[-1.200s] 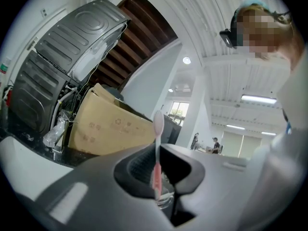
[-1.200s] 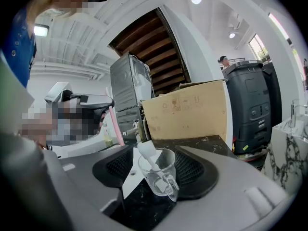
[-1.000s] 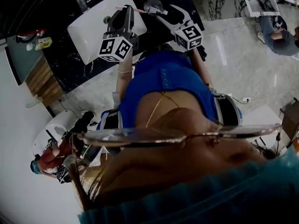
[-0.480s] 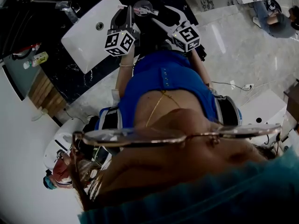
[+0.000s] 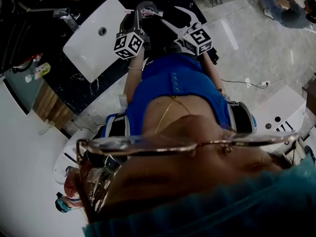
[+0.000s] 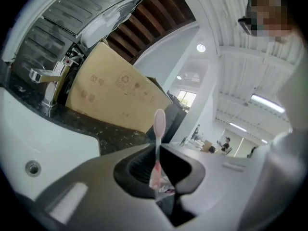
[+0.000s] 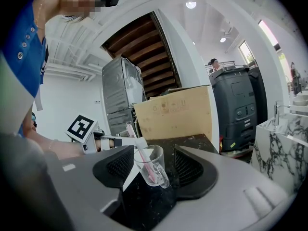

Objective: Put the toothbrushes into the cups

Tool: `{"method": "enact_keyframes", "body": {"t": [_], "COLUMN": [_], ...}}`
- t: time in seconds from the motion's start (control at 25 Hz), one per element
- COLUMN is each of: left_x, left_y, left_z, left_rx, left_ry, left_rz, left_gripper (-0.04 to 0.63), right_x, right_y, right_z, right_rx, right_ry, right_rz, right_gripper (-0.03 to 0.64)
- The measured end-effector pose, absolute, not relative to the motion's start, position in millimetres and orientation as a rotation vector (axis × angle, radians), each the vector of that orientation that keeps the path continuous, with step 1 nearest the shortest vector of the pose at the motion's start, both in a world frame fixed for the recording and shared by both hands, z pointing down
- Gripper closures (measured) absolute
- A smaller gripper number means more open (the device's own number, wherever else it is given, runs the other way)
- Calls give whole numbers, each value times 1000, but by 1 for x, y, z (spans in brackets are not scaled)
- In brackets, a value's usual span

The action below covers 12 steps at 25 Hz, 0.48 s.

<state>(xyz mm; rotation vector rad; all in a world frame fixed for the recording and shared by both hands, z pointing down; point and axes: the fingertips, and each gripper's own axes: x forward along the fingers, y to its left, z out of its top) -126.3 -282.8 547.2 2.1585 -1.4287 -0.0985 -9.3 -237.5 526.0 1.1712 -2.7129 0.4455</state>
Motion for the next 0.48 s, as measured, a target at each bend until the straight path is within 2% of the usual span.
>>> {"method": "enact_keyframes", "body": {"t": [0.24,0.36,0.48], "left_x": [-127,-125,-126], "left_y": [-284,-283,-282], "left_z": [551,547,543], "left_rx": [2167,2181,2184], "left_ry": [-1419,-1408,-1408], "left_rz": [-102,-112,-133], "left_gripper": [565,500,464], "right_x": [-14,-18,-19], "right_y": [-239,-239,-240], "right_z": [527,526,523], "right_rx": [1160,1149,1148], "right_ry": [-2720,-2724,-2729], "right_rz": [447,439,436], "right_gripper": [347,344,342]}}
